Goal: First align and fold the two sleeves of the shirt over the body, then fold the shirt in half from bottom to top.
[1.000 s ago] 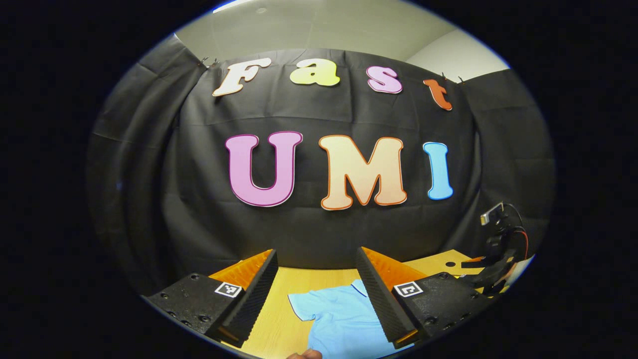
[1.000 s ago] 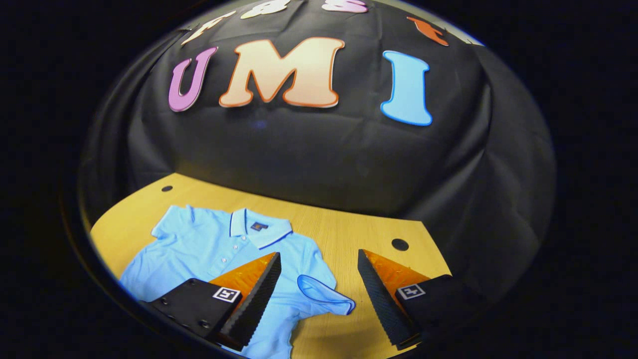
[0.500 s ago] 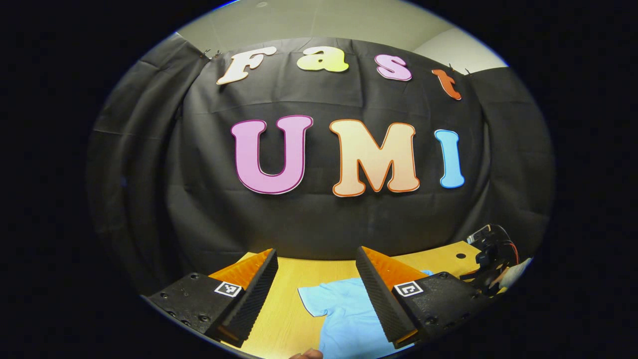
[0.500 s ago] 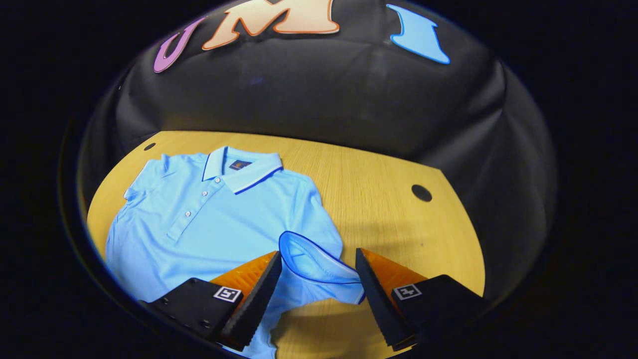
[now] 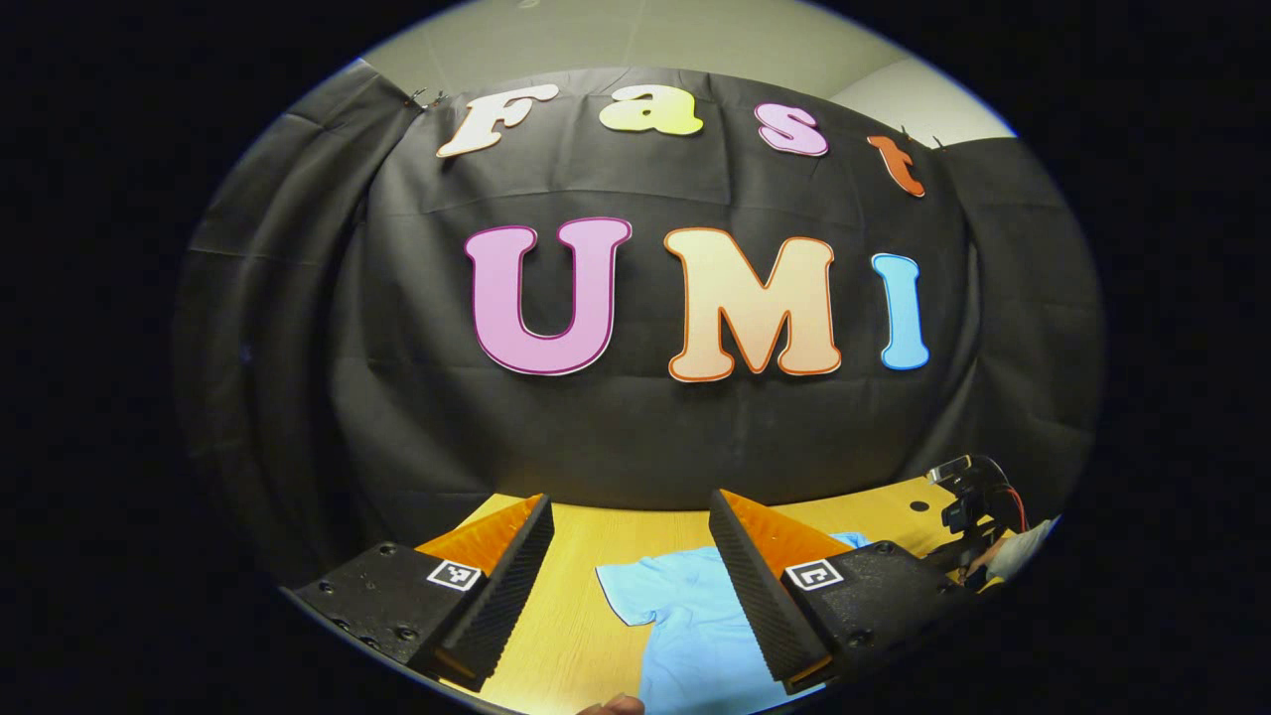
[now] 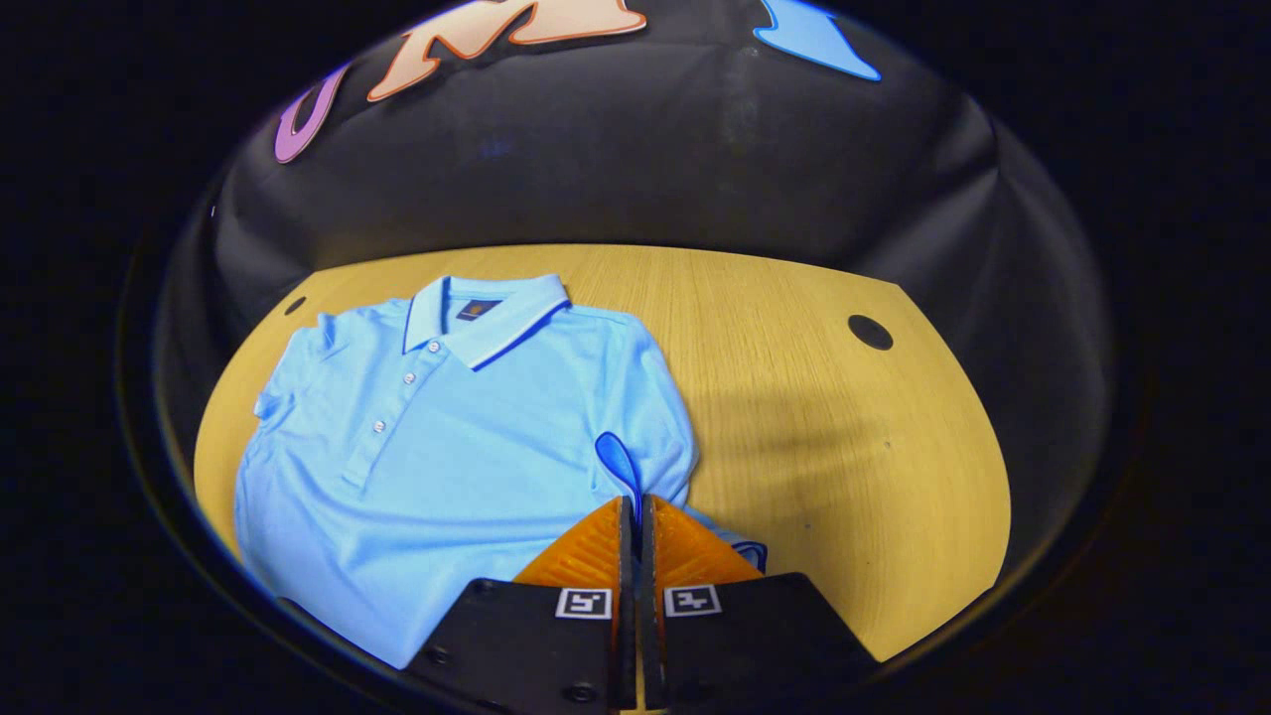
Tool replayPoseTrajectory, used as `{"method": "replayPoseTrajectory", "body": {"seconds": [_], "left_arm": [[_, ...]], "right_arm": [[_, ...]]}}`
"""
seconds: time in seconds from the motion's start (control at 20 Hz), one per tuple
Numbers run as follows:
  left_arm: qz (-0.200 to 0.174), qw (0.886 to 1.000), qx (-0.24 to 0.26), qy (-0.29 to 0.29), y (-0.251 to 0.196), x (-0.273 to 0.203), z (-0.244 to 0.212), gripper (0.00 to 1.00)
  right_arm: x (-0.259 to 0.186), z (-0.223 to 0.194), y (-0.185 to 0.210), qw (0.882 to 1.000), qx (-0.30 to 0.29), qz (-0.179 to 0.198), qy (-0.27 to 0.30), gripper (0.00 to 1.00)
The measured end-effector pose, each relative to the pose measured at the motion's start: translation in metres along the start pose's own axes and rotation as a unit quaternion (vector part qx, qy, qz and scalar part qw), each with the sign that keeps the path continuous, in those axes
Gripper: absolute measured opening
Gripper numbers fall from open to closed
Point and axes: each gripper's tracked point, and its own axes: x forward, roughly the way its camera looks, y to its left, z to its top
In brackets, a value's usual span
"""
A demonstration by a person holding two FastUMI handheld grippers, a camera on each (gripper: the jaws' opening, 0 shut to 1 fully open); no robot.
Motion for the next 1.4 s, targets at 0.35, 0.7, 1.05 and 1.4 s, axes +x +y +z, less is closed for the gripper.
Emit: {"method": "replayPoseTrajectory", "body": {"seconds": [0.35,0.7,1.05,1.4], "left_arm": [[0.003,1.000,-0.012,0.001,0.003,-0.002,-0.004,0.95],[0.027,0.999,-0.015,0.019,0.024,0.000,-0.020,0.95],[0.075,0.995,-0.029,0.056,0.053,0.031,-0.056,0.95],[0.075,0.994,-0.030,0.070,0.049,0.092,-0.088,0.95]], "right_arm": [[-0.019,0.051,0.036,0.991,0.119,0.033,-0.047,0.05],[0.022,0.049,0.102,0.979,0.195,0.053,-0.034,0.05],[0.014,0.041,0.117,0.987,0.141,0.064,-0.044,0.60],[-0.050,0.044,0.109,0.990,0.090,0.073,-0.086,0.97]]}}
